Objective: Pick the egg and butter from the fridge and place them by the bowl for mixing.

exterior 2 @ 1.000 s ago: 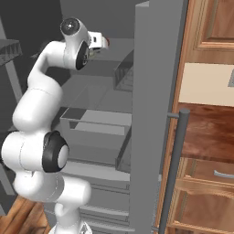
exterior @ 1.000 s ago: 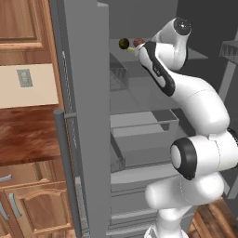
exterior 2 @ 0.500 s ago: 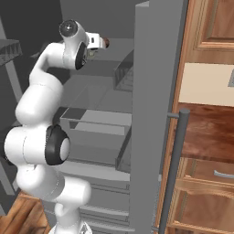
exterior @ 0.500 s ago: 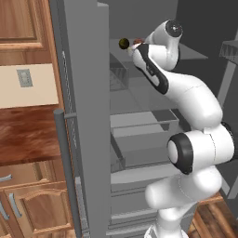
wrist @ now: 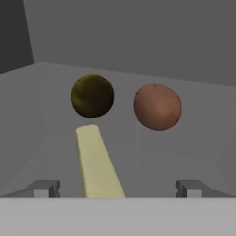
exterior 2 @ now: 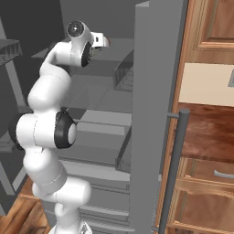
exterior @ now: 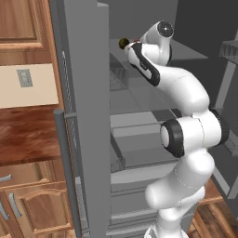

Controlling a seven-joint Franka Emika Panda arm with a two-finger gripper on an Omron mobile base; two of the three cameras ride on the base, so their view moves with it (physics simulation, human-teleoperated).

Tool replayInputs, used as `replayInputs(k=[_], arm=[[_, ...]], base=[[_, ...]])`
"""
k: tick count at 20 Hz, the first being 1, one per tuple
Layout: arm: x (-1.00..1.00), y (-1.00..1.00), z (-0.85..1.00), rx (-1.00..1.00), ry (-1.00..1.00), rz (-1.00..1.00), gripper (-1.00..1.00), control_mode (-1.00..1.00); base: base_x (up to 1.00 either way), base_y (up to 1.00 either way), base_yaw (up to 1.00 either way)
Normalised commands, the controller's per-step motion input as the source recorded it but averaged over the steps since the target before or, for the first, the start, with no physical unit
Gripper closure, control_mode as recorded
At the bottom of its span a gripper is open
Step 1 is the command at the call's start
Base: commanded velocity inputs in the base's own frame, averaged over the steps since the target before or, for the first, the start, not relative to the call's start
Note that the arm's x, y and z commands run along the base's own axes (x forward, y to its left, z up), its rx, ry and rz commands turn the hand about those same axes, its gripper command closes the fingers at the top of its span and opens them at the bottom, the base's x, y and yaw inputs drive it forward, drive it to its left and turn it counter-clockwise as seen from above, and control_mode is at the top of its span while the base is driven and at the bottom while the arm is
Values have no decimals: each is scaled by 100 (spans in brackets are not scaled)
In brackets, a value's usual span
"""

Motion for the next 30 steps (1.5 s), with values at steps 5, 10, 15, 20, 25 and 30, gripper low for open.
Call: replayInputs(k=[5, 10, 15, 20, 25, 30], arm=[[17, 0, -21, 1, 2, 0, -100, -100], [0, 3, -58, 1, 0, 0, 100, -100], [0, 2, -22, 1, 0, 0, 100, -100], [0, 0, 0, 0, 0, 0, 100, -100], [-7, 0, 13, -3, -12, -3, 100, -100], [-46, 1, 49, -3, -22, -6, 100, -100]], base=[[0, 0, 0], [0, 0, 0], [0, 0, 0], [0, 0, 0], [0, 0, 0], [0, 0, 0]])
